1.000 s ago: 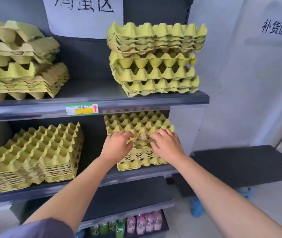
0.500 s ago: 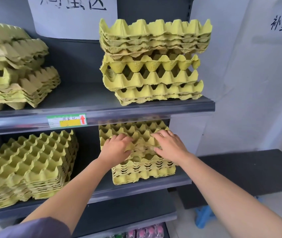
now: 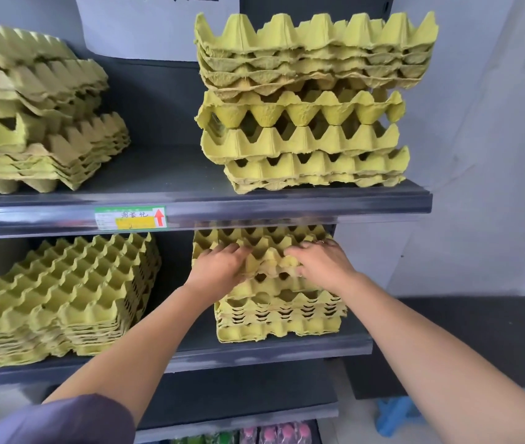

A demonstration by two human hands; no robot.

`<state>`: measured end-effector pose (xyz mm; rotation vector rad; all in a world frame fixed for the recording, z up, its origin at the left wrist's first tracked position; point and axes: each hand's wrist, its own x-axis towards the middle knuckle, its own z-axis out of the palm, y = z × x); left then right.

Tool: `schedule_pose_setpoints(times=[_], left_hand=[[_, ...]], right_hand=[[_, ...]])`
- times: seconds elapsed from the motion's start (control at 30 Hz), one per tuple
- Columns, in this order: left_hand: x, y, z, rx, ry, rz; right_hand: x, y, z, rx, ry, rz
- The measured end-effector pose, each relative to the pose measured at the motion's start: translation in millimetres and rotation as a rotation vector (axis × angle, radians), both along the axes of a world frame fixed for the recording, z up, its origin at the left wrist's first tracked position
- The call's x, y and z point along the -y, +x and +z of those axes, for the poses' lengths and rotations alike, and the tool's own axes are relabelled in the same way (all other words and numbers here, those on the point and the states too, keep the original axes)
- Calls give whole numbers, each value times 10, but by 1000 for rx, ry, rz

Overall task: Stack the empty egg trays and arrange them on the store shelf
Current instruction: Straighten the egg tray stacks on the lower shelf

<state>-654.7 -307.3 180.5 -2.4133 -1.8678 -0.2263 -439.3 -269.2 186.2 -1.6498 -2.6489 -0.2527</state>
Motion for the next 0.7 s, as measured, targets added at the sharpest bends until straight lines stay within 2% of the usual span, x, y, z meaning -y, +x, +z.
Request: schedule_pose_setpoints(times=[0.3, 0.4, 0.57, 0.7], left_hand=[[138, 49, 272, -36, 141, 74], [148, 63, 193, -37, 138, 140], [236, 141, -104, -85, -34, 201], [316, 220, -249, -24, 45, 241]], right_hand=[[163, 109, 308, -120, 127, 97], [246, 57, 297, -136, 78, 126], [316, 1, -63, -58, -13, 159], [290, 92, -67, -38, -59, 126]])
